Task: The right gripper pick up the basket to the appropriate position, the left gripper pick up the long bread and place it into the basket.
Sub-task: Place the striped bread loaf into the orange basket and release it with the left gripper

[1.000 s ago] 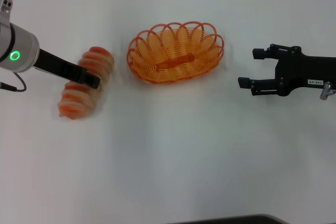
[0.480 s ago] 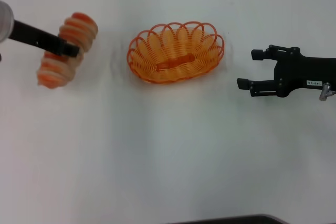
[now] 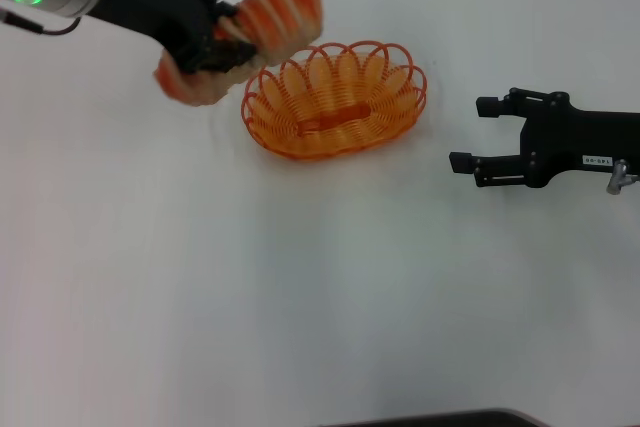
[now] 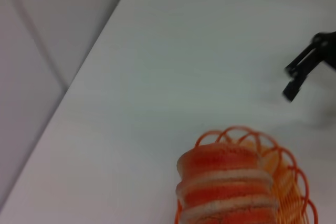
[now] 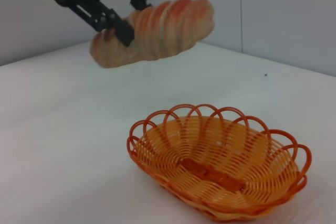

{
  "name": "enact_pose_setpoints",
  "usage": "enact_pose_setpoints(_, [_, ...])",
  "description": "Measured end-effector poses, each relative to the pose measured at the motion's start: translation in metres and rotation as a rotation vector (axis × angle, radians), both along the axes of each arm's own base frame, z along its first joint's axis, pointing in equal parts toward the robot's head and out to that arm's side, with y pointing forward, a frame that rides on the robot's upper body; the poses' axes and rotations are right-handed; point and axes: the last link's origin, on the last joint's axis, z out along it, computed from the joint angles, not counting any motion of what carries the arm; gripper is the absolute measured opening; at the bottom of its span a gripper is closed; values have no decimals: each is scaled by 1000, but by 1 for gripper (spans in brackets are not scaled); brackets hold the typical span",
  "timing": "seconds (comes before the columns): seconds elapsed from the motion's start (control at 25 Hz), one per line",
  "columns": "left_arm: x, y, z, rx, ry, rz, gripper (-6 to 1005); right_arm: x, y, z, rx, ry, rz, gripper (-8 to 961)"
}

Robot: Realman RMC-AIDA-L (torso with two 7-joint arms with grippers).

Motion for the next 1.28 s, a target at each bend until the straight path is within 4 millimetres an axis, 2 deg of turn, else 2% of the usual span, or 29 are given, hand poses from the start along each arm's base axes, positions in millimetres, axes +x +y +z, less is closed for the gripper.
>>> enact_pose_setpoints(0.16, [19,4,-12,-18,20,-112,398,0,-1,-1,-4,2,-1,928])
enact_pose_setpoints(0.28, [25,3,-26,-31,52,-156,368,0,-1,-1,-7,2,-2,928])
enact_pose_setpoints(0.52, [17,1,-60,-46,103,-186,324,-1,-2,-3,-15,1,3,928])
enact_pose_setpoints(0.8, [8,-3,-87,-46,137,-200,288,0,-2,-3,-16,1,3,928])
enact_pose_setpoints(1.16, [12,-5,-95,-35,129,-205,210,0,-2,-3,-15,0,1,928])
enact_pose_setpoints(1.28, [12,-6,-96,-27,112,-174,218,0,-2,-3,-15,0,2,928])
